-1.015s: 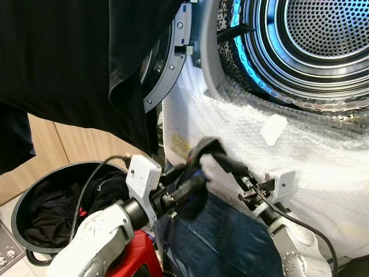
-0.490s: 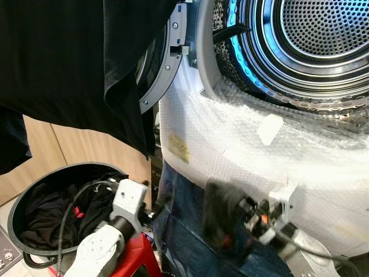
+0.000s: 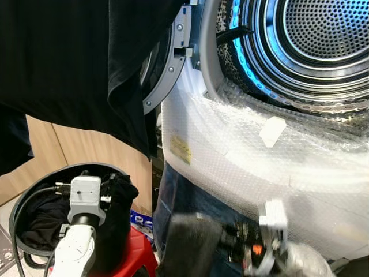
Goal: Clothes washing
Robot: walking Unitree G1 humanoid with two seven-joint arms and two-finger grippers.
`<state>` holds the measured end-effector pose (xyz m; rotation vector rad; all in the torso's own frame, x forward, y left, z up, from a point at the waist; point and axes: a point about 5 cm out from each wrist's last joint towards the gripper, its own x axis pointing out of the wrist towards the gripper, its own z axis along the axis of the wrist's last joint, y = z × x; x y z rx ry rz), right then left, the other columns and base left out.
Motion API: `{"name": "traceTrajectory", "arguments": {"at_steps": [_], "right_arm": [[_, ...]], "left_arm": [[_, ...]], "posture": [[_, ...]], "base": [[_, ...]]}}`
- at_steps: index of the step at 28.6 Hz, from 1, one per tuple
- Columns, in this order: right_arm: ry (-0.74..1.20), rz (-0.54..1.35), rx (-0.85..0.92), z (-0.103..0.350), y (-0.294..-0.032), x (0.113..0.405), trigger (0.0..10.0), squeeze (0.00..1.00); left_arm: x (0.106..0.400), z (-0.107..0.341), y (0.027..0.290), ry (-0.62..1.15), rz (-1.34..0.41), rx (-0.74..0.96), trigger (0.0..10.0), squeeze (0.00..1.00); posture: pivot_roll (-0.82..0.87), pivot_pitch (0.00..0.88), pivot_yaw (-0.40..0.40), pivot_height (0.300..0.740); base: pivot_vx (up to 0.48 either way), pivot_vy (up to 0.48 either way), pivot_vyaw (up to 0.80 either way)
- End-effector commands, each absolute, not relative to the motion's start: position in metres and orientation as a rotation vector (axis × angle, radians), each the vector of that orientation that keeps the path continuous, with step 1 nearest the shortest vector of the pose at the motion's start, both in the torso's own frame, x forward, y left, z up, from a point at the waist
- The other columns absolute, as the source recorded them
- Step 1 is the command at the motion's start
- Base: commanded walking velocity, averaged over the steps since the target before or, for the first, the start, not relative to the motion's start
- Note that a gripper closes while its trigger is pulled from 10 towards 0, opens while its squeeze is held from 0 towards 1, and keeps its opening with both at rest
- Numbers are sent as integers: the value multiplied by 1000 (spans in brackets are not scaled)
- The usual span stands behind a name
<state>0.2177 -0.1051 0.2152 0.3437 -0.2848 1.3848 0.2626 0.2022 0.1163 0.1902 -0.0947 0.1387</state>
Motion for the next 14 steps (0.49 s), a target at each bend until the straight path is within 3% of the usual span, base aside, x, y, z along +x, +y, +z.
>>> {"name": "traceTrajectory", "arguments": {"at_steps": [1,6,14], "right_arm": [[-431,1393,304,254,-108,221,0,0],[-606,1419,323,301,-115,226,0,0],[-929,1221,374,397,-143,264,0,0]], "left_arm": [[263,112,197,-91,113,178,10000,0],[262,104,191,-63,61,198,10000,0],[260,94,190,-31,47,160,10000,0]], "posture": [[29,0,-35,740],[33,0,-34,740],[25,0,-30,740]], "base": [[0,0,0],[0,0,0],[0,0,0]]}}
